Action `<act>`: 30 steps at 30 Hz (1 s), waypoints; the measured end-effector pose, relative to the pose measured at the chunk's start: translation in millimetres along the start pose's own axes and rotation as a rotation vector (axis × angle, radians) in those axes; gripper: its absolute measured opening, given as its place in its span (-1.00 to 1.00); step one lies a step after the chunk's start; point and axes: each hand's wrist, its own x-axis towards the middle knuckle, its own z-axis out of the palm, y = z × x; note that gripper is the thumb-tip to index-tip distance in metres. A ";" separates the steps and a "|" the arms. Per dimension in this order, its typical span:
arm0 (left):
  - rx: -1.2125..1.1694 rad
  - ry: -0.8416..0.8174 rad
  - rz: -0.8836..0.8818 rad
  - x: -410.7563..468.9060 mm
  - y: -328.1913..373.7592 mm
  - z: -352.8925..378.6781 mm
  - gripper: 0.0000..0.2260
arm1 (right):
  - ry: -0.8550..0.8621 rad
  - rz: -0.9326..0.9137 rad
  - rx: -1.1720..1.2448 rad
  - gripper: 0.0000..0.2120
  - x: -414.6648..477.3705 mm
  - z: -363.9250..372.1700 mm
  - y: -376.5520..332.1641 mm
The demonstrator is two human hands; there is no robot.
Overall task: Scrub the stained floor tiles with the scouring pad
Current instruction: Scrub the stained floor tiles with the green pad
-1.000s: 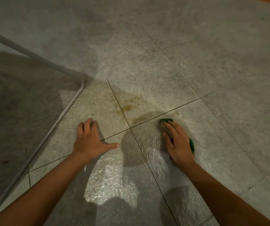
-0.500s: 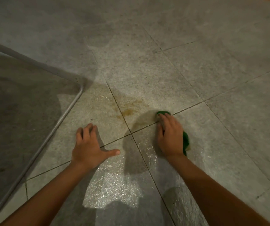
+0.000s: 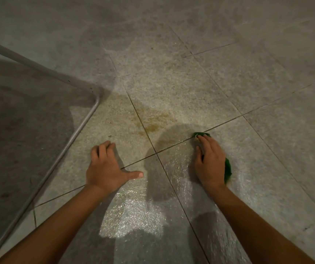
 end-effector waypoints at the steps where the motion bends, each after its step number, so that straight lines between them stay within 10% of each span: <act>1: 0.000 0.002 0.002 0.2 -0.6 0.6 0.14 | 0.023 0.040 -0.020 -0.66 -0.6 5.9 -7.7; 14: -0.004 0.007 0.007 -0.9 0.4 0.0 0.12 | -0.396 -0.371 0.126 -0.58 -16.0 0.1 -20.5; 24: 0.031 -0.015 0.017 0.0 0.1 -0.2 0.14 | -0.015 0.007 -0.060 -0.69 14.4 33.3 -43.6; 30: 0.074 -0.040 0.024 -2.2 -0.7 0.0 0.13 | -0.222 -0.285 -0.018 -0.62 -11.6 37.3 -77.4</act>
